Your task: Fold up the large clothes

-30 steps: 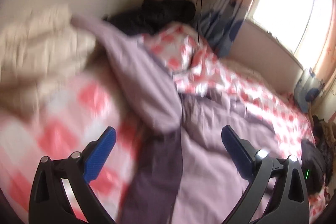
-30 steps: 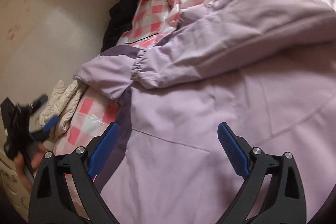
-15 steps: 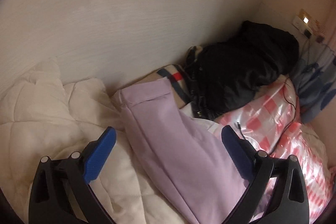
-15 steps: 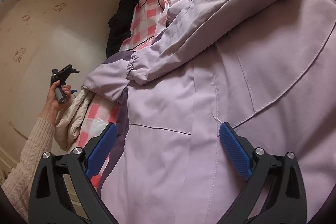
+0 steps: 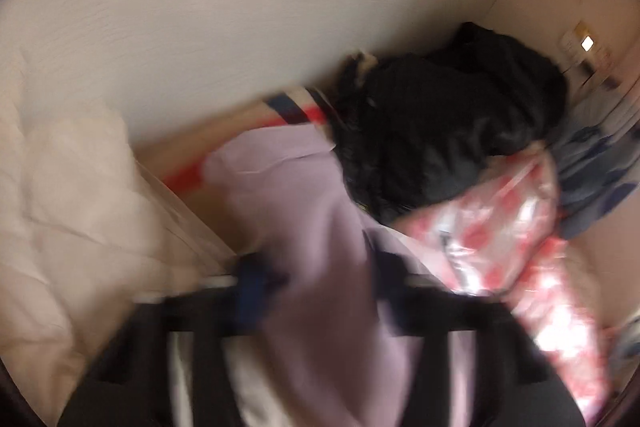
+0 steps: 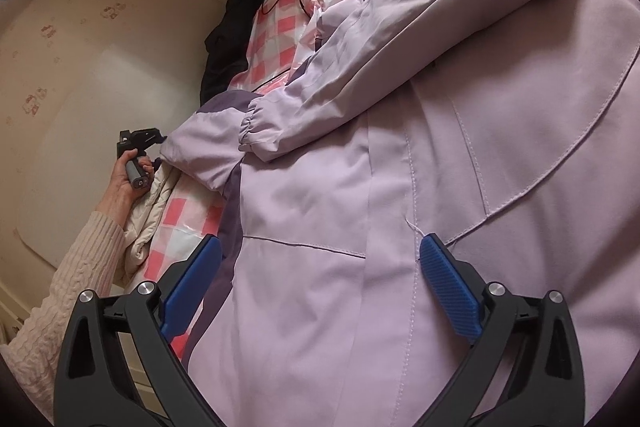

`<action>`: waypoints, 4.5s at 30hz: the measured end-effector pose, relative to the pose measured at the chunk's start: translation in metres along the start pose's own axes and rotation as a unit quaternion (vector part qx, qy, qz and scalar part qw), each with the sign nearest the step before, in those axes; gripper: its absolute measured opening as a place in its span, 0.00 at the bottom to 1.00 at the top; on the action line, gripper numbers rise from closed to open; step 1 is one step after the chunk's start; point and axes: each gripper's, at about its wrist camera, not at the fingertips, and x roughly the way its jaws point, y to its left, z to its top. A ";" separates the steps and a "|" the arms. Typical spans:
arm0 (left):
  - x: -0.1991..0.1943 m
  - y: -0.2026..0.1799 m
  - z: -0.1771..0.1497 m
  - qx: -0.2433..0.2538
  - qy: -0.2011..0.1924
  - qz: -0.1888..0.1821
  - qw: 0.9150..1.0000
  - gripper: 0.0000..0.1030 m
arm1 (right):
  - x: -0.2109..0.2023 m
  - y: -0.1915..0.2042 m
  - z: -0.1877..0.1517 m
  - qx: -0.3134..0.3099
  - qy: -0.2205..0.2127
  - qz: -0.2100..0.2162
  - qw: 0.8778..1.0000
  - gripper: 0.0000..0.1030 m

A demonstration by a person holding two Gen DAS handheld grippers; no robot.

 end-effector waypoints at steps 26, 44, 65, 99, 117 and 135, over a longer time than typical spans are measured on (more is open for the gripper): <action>-0.215 -0.189 -0.128 0.126 -0.103 -0.374 0.913 0.19 | -0.013 0.009 0.011 0.054 0.001 0.017 0.998 0.93; -0.130 -0.361 -0.385 0.293 0.050 -0.393 0.870 0.18 | -0.130 -0.061 0.063 0.187 -0.172 0.078 0.964 0.93; -0.077 -0.356 -0.526 0.503 0.158 -0.288 0.799 0.82 | -0.134 -0.100 0.059 0.260 -0.171 0.121 0.943 0.93; -0.121 -0.078 -0.359 0.190 0.011 -0.164 0.968 0.93 | -0.091 -0.001 0.249 -0.047 -0.196 -0.110 0.973 0.20; -0.097 -0.078 -0.366 0.185 0.051 -0.124 0.974 0.93 | -0.008 0.013 0.253 -0.157 -0.081 -0.258 0.950 0.72; -0.094 -0.052 -0.347 0.152 0.061 -0.109 0.981 0.93 | 0.204 0.054 0.153 -0.294 0.116 -0.344 0.884 0.89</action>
